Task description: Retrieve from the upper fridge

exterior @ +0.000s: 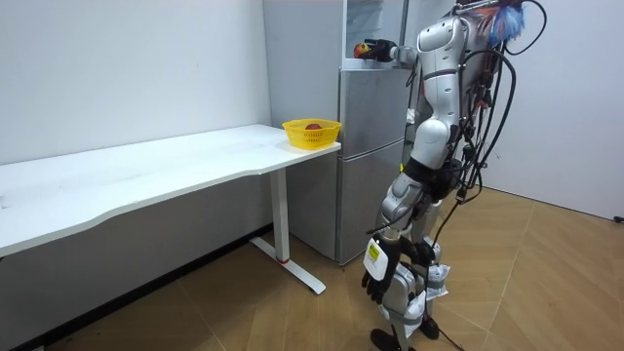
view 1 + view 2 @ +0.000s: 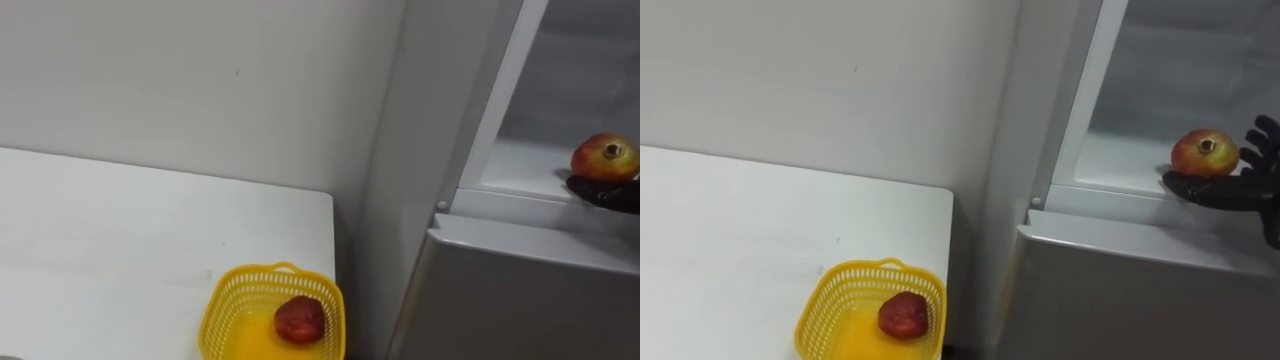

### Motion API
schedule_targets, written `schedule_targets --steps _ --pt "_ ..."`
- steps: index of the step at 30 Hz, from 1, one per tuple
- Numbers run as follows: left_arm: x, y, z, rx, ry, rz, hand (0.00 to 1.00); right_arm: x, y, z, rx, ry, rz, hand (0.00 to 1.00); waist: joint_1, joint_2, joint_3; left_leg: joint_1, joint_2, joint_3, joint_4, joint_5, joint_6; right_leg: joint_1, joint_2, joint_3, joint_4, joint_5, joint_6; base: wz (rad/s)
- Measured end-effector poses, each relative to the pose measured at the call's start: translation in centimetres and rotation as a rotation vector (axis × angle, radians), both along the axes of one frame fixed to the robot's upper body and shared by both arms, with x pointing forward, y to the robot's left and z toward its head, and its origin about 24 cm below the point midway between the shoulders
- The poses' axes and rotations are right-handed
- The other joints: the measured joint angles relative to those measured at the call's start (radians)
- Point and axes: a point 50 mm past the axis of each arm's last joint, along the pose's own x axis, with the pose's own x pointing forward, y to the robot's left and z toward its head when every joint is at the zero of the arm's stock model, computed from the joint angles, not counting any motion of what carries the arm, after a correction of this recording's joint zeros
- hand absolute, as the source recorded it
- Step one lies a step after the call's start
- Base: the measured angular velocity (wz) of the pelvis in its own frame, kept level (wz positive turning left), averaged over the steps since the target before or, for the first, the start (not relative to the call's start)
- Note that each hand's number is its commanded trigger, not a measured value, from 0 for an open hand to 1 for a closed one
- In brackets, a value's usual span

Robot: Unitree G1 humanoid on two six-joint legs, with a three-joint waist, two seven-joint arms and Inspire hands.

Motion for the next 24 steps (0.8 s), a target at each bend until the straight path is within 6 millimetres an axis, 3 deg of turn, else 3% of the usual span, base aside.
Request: schedule_targets --steps 9,24 --pt "0.12 0.04 0.00 0.009 -0.008 -0.001 0.00 -0.16 -0.30 -0.03 -0.011 0.010 0.031 0.00 0.006 0.000 0.0072 0.017 0.000 0.001 -0.010 0.000 -0.001 0.011 0.001 0.003 -0.004 -0.001 0.000 0.00" --pt "0.35 0.22 0.07 0.016 -0.020 -0.008 0.00 -0.19 -0.28 0.25 -0.054 0.025 0.082 0.00 0.008 -0.006 0.0088 0.020 0.001 0.007 -0.019 0.002 -0.003 -0.002 0.002 0.004 -0.003 -0.001 0.000 -0.01"
